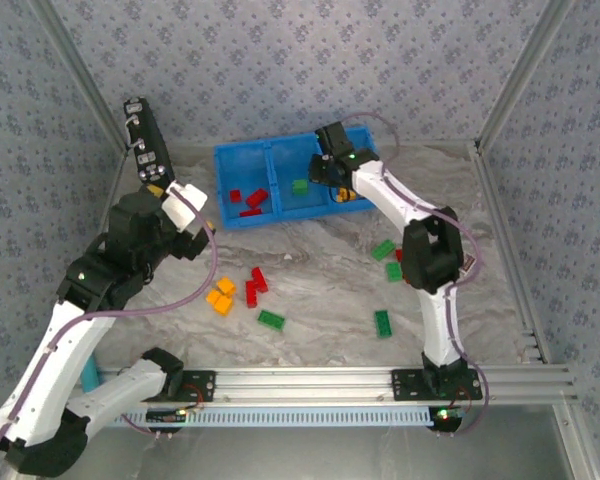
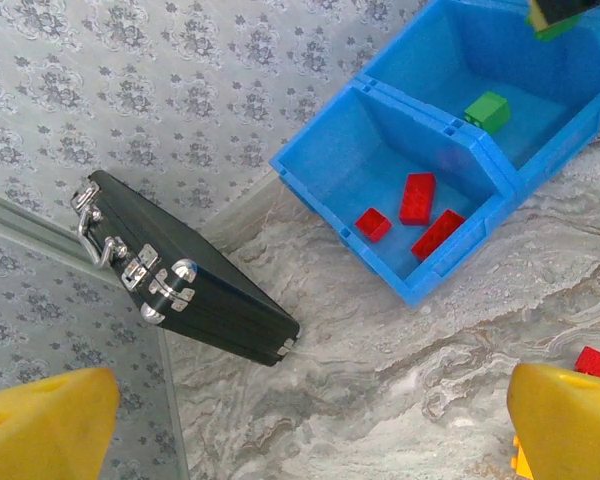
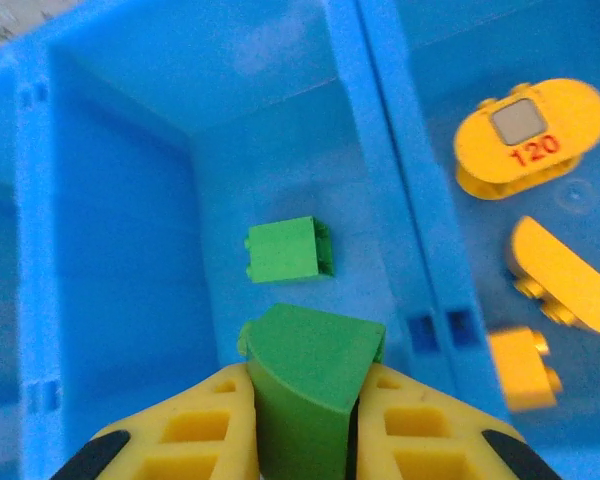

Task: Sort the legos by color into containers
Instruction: Place the lego in the container.

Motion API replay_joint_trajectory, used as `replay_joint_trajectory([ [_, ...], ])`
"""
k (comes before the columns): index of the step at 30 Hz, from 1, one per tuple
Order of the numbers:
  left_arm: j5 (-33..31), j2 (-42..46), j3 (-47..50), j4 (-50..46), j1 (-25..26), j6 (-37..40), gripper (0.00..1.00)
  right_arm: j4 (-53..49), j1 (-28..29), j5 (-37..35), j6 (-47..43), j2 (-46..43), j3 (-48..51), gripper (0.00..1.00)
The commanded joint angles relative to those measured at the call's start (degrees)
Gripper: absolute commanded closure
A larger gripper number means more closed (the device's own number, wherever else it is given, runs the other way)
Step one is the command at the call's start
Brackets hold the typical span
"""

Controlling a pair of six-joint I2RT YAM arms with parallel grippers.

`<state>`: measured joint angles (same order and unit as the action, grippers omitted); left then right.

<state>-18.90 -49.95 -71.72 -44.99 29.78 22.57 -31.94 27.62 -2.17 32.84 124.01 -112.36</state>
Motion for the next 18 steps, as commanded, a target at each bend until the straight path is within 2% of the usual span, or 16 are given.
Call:
replay_joint_trajectory([
  [1, 0.5, -0.3, -1.3, 0.1, 0.1, 1.2, 0.00, -1.8, 0.2, 1.9, -4.7, 6.5, -7.5, 0.78],
  [7, 1.0, -0.9, -2.2, -0.8, -0.6, 0.6, 0.00, -5.2, 1.6, 2.2, -9.0, 18.3, -21.8, 0.72],
  [11, 1.1, -1.1, -2.3, -0.8, -0.9, 0.7, 0.00, -7.8, 2.2, 2.2, -11.1, 21.9, -28.3, 0.62],
  [15, 1.2, -0.9, -2.3, -0.7, -0.8, 0.7, 0.00, -9.6, 2.6, 1.9, -12.4, 20.3, -27.7, 0.53],
  [18, 1.5, -0.6, -2.1, -0.4, -0.8, 0.6, 0.00, -9.7, 3.6, 0.6, -14.5, 15.4, -22.6, 0.49],
])
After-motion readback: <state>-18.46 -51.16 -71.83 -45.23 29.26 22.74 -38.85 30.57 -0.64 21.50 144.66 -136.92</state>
